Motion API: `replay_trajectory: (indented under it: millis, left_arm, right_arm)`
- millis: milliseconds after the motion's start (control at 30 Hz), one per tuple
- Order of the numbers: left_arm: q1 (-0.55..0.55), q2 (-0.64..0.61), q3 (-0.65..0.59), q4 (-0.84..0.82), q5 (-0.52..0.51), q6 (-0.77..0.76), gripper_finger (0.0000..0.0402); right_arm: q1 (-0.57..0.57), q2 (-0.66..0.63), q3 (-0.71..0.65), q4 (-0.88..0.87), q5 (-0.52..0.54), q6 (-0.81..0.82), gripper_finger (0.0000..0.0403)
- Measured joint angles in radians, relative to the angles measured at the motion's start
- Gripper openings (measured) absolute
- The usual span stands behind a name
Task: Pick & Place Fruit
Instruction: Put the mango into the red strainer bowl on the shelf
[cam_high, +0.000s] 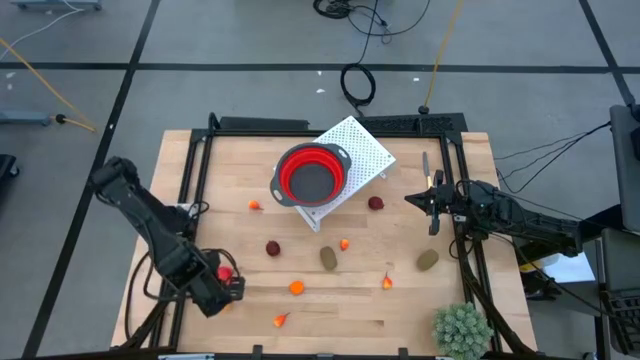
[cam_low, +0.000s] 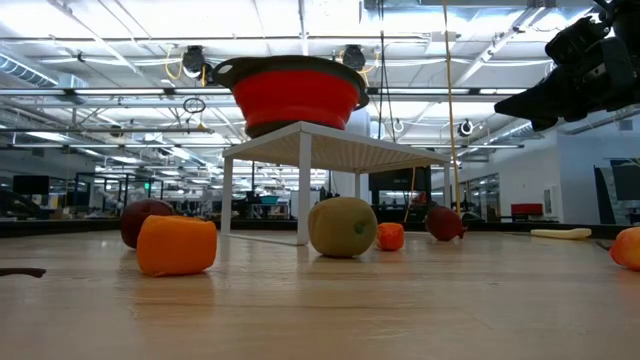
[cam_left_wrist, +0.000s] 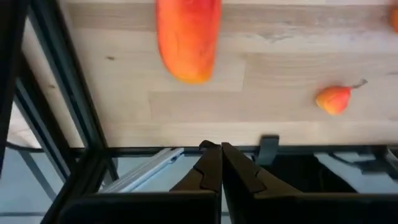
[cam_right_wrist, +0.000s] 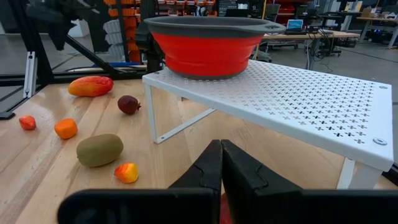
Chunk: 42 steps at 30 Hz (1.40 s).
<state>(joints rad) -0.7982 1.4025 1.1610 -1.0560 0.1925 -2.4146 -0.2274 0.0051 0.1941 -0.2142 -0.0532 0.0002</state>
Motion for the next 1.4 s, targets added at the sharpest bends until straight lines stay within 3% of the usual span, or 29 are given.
replay_trajectory:
  millis: [333, 467, 700, 933, 1033, 1200, 1400]
  left_arm:
    - [-0.012, 0.019, 0.000, 0.019, -0.080, 0.051, 0.0007]
    - [-0.012, 0.019, 0.000, 0.019, -0.097, 0.053, 0.0027]
    - [-0.012, 0.019, 0.000, 0.002, -0.108, 0.052, 0.0120]
    - [-0.012, 0.019, 0.000, 0.005, -0.259, 0.127, 0.0248]
    - [-0.012, 0.019, 0.000, 0.013, -0.278, 0.194, 0.0286]
    - [-0.013, 0.019, 0.000, 0.009, -0.268, 0.260, 0.0322]
    - [-0.012, 0.019, 0.000, 0.008, -0.267, 0.263, 0.0327]
  right_arm:
    - [0.000, 0.000, 0.000, 0.000, 0.000, 0.000, 0.0000]
    - [0.000, 0.000, 0.000, 0.000, 0.000, 0.000, 0.0000]
    - [0.000, 0.000, 0.000, 0.000, 0.000, 0.000, 0.0000]
    - [0.000, 0.000, 0.000, 0.000, 0.000, 0.000, 0.0000]
    - [0.000, 0.000, 0.000, 0.000, 0.000, 0.000, 0.0000]
    - [0.000, 0.000, 0.000, 0.000, 0.000, 0.000, 0.0000]
    - [0.000, 0.000, 0.000, 0.000, 0.000, 0.000, 0.0000]
